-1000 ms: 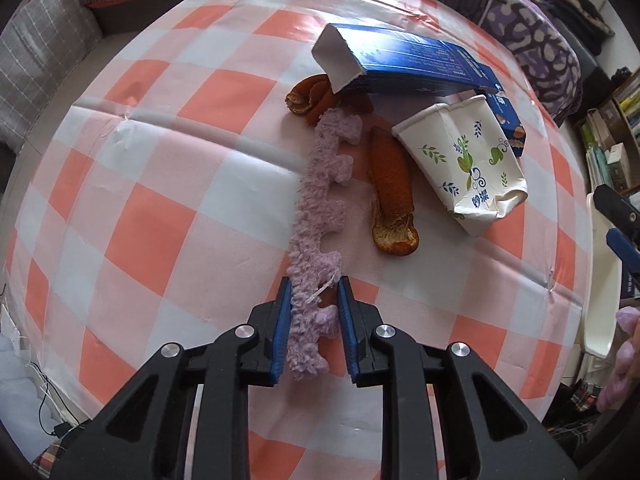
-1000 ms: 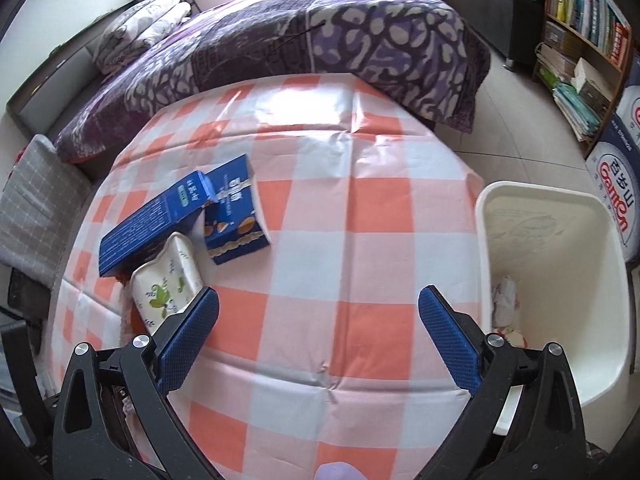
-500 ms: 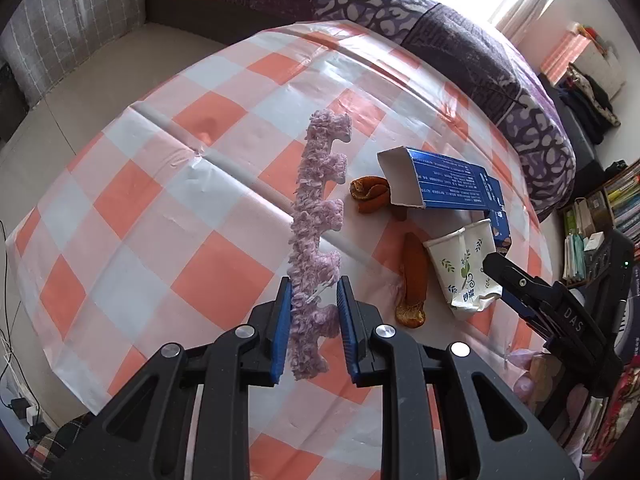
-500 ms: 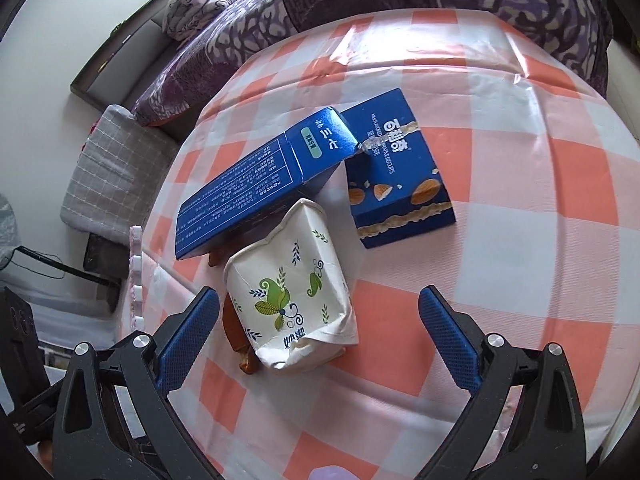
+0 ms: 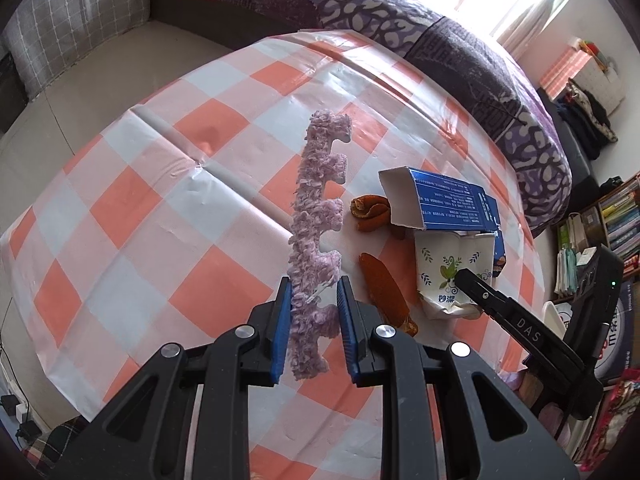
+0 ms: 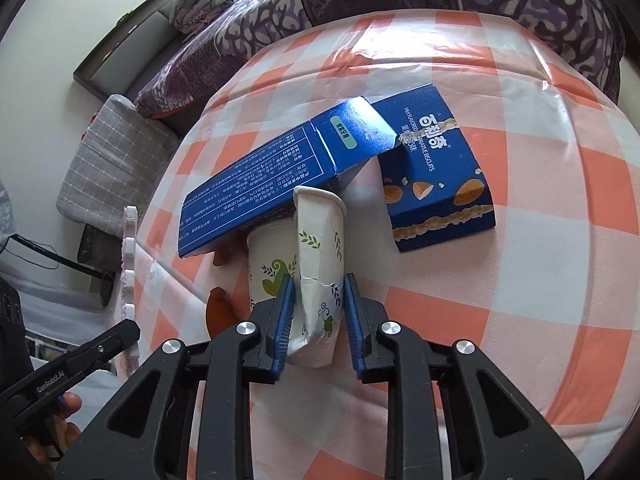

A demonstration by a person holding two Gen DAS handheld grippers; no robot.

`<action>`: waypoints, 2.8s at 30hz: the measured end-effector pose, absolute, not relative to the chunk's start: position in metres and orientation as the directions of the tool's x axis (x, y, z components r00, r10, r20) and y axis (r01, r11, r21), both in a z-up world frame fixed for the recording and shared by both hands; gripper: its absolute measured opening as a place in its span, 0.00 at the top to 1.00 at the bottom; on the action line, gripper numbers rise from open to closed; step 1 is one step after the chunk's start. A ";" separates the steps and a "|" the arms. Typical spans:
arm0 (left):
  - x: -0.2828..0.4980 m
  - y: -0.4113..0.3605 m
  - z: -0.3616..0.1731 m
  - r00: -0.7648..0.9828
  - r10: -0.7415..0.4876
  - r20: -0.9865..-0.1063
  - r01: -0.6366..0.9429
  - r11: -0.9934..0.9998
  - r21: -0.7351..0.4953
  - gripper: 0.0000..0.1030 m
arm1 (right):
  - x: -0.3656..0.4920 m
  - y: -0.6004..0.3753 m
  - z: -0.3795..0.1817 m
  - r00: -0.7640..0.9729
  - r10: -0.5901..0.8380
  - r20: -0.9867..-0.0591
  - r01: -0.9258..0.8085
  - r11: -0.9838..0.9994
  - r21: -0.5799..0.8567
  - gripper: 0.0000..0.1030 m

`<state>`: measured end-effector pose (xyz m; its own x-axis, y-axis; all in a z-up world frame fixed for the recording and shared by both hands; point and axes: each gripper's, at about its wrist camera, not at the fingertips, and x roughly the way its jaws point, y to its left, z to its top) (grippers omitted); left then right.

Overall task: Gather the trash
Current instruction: 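Grasp printed paper cup with right while left lifts pink fuzzy strip, then carry paper cup with right while left carries pink strip toward white bin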

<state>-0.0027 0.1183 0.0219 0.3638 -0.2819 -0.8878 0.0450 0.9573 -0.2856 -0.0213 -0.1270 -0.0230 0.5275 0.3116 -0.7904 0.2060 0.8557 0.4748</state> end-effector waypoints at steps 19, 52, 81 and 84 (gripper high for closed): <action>-0.031 0.079 0.088 0.752 -0.071 -0.655 0.035 0.997 -0.068 0.78 | -0.082 -0.123 0.084 0.806 -0.195 -0.558 0.303 0.947 0.108 0.77; -0.070 -0.034 0.104 0.753 -0.230 -0.617 0.238 0.969 -0.071 0.78 | -0.138 -0.195 0.107 0.769 -0.400 -0.498 0.489 0.871 0.056 0.77; -0.104 -0.110 0.099 0.709 -0.327 -0.625 0.396 0.918 -0.030 0.78 | -0.194 -0.296 0.094 0.609 -0.540 -0.581 0.710 0.698 0.094 0.77; -0.110 -0.120 0.099 0.703 -0.340 -0.625 0.416 0.909 -0.026 0.78 | -0.202 -0.307 0.091 0.582 -0.555 -0.594 0.733 0.674 0.088 0.76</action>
